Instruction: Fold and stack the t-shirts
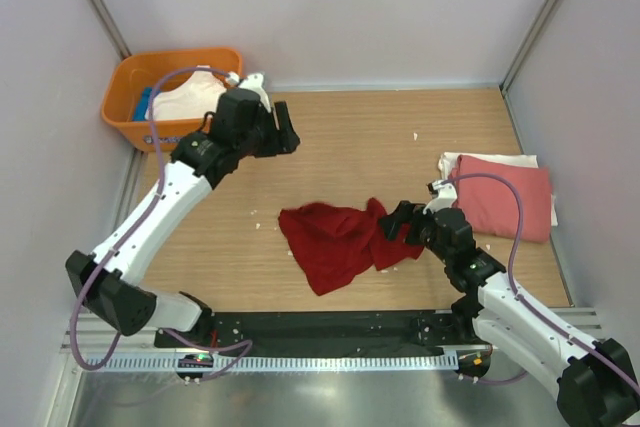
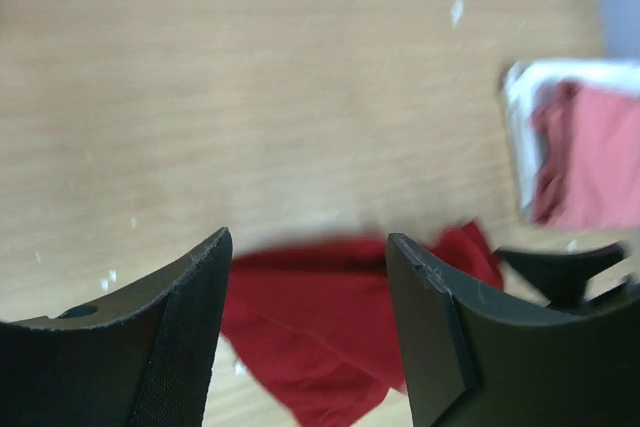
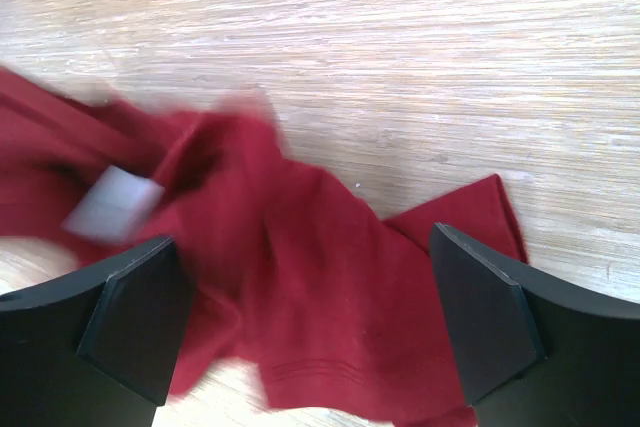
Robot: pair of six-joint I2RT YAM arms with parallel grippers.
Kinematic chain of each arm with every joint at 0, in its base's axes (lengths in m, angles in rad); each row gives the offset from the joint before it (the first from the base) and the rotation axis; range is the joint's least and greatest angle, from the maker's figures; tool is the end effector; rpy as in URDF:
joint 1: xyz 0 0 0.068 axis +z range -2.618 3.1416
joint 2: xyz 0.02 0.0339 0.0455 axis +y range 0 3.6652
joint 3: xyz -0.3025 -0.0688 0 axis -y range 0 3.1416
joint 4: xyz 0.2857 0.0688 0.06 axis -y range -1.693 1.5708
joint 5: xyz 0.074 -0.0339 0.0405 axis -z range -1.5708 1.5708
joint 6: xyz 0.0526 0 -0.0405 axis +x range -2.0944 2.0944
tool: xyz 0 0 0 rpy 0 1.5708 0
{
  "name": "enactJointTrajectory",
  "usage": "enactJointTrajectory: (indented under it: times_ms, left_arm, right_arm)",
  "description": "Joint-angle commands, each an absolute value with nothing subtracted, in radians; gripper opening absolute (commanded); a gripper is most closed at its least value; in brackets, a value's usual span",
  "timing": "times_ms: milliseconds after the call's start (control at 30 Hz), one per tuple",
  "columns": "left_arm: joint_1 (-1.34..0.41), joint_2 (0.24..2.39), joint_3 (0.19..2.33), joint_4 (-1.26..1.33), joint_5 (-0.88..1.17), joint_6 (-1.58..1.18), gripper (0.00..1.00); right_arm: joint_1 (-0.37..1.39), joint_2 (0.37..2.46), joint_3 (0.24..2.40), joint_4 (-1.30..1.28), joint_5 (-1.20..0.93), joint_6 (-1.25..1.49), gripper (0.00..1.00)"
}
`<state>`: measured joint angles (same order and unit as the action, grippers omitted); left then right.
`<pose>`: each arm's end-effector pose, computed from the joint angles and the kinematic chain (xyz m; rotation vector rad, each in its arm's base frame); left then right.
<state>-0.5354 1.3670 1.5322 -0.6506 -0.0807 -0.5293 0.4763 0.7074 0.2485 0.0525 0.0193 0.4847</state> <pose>0.2968 -0.1711 0.4569 -0.0448 2.1042 -0.5709 0.1685 0.0858 0.1873 0.0214 2.0275 0.5996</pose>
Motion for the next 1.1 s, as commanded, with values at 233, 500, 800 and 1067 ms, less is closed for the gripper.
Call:
enactJointTrajectory:
  times_ms: [233,500,800,1067]
  left_arm:
    - [-0.572,1.341,1.215,-0.502,0.106,-0.551,0.64]
    - [-0.594,1.276,1.023,-0.422,0.054,-0.586,0.67]
    - [-0.320,1.069,0.699,-0.201,0.111,-0.787,0.72]
    - [-0.094,0.956,0.539,-0.150,0.262,-0.830,0.72]
  right_arm:
    - [0.482,0.735,0.268,0.120,-0.110,0.472,0.90]
    - [0.535,0.896,0.409,0.077,-0.304,0.470,0.68]
    - [0.833,1.181,0.712,-0.047,-0.093,0.353,0.61]
    - [1.018,1.468,0.939,-0.117,0.104,0.259,0.43]
